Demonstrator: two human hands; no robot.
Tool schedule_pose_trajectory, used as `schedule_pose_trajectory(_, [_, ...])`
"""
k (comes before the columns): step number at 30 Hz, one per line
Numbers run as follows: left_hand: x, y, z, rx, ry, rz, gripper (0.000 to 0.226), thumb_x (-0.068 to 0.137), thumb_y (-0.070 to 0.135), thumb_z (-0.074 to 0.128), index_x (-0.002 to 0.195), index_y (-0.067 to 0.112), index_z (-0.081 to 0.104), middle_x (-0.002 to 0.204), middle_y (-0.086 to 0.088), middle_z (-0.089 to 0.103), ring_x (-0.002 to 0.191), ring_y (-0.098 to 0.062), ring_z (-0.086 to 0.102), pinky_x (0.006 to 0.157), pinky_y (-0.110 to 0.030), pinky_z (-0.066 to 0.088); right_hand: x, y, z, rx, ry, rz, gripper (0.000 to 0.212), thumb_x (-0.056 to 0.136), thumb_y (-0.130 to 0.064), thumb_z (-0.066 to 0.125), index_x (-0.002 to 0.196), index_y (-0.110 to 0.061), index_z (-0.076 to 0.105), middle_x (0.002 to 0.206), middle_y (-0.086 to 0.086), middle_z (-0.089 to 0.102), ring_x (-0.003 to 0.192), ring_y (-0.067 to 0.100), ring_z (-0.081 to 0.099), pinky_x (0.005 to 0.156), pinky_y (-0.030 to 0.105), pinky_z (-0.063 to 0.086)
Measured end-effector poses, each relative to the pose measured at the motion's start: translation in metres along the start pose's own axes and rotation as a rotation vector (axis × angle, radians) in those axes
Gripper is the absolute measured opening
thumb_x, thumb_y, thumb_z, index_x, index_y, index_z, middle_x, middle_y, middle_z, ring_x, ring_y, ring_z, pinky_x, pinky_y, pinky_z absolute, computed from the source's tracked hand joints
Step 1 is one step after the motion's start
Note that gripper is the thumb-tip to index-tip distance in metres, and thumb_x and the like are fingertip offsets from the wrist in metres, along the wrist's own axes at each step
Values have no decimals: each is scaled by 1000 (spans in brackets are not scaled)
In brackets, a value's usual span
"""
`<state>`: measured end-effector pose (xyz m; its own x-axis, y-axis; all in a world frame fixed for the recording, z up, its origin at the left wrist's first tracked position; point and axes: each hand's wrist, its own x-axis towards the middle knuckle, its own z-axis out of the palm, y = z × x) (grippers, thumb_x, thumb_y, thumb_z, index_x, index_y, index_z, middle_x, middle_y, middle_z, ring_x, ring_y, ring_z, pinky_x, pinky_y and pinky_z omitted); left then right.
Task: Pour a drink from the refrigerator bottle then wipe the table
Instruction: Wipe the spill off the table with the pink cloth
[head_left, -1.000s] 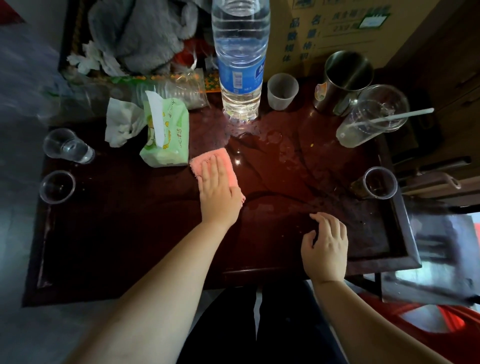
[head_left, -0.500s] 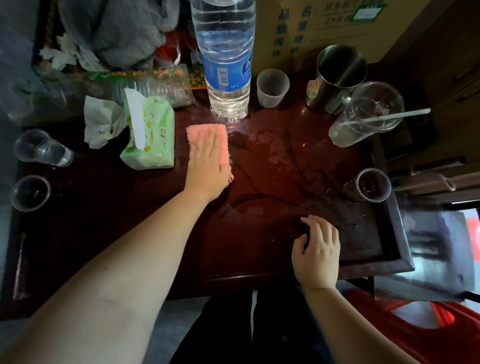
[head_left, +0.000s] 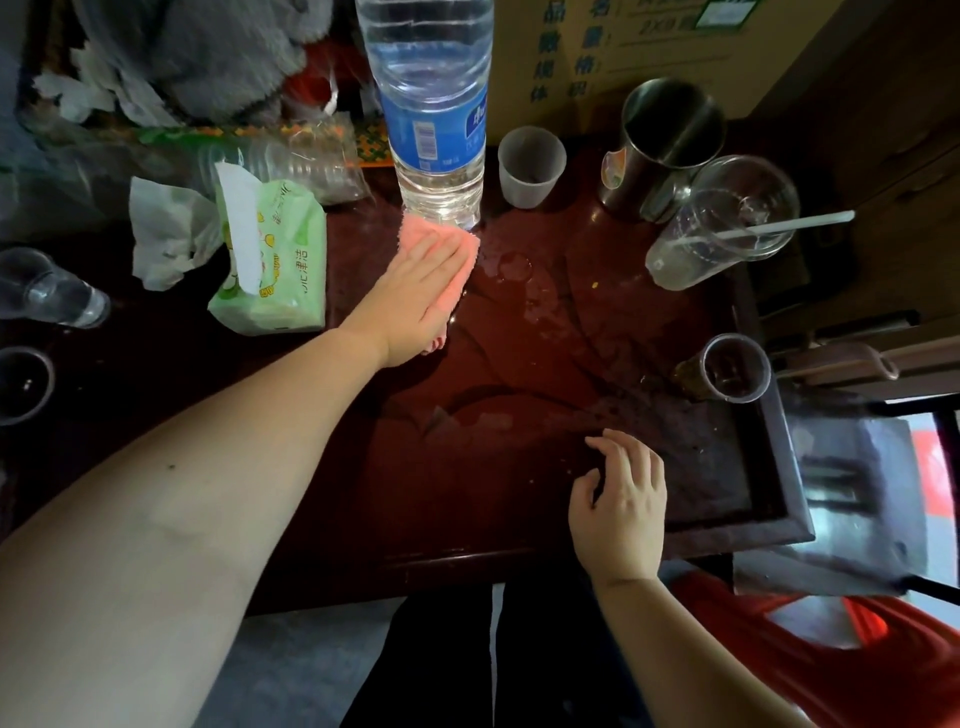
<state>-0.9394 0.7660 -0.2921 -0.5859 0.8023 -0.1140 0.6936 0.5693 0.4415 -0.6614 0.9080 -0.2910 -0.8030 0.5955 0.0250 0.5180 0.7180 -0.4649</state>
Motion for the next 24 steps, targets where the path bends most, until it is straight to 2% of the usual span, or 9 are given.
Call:
schedule_pose_trajectory(5, [4,19,-1,92,23,247,66,84,27,23,145,1,28,152,-19,26,140,-24,10,112,-18,-14,-1,-1,0,8,9,-2,32,74,4,60,105,-6,64,114,7,61,109,26,51,96,39,43])
schedule_pose_trajectory(11, [6,30,14,292,11,225,62,90,21,31,148,6,16,156,-13,16,145,-26,8,111,-23,-21,-1,-2,0,5,-3,4,31,76,3,58,106,-7,63,115,7,60,111,25,50,96,40,44])
schedule_pose_trajectory(13, [6,29,16,402,-9,210,61,95,25,28,150,8,8,158,-11,8,146,-25,1,115,-31,-16,-1,-2,0,7,4,2,31,77,3,58,106,-7,63,115,7,60,111,25,49,96,41,44])
schedule_pose_trajectory(15, [2,33,16,414,-44,137,60,98,31,23,151,12,3,159,-8,1,146,-22,-5,118,-39,-5,-2,-2,0,8,14,5,32,76,3,58,106,-7,63,115,7,60,111,26,50,95,41,44])
schedule_pose_trajectory(16, [-5,37,15,324,-23,88,59,98,32,23,152,13,7,159,-6,3,146,-20,-4,118,-40,-1,-2,-3,-1,10,19,6,32,76,3,58,106,-8,62,115,6,60,112,26,50,95,41,44])
schedule_pose_trajectory(18, [-32,45,14,50,129,-26,54,99,31,30,149,14,25,158,-5,18,146,-19,9,118,-38,5,-2,-3,-1,9,26,-5,33,76,3,57,106,-8,62,115,7,60,111,26,51,96,40,43])
schedule_pose_trajectory(20, [-69,52,19,-76,309,-174,52,97,30,32,145,10,35,154,-7,28,144,-22,19,115,-40,11,-1,-2,0,7,40,-28,33,75,4,57,105,-7,63,113,8,61,110,27,52,97,38,42])
schedule_pose_trajectory(22, [-107,55,28,-39,380,-346,53,95,28,34,144,8,35,154,-9,28,143,-26,20,115,-44,14,-1,1,1,7,53,-43,32,75,4,56,105,-6,63,113,9,61,109,28,52,97,36,39])
schedule_pose_trajectory(24, [-133,54,37,34,369,-522,54,95,26,41,145,7,33,155,-11,25,144,-28,17,115,-48,14,-2,1,1,15,64,-57,31,76,4,56,105,-6,62,113,10,60,110,29,51,96,37,38])
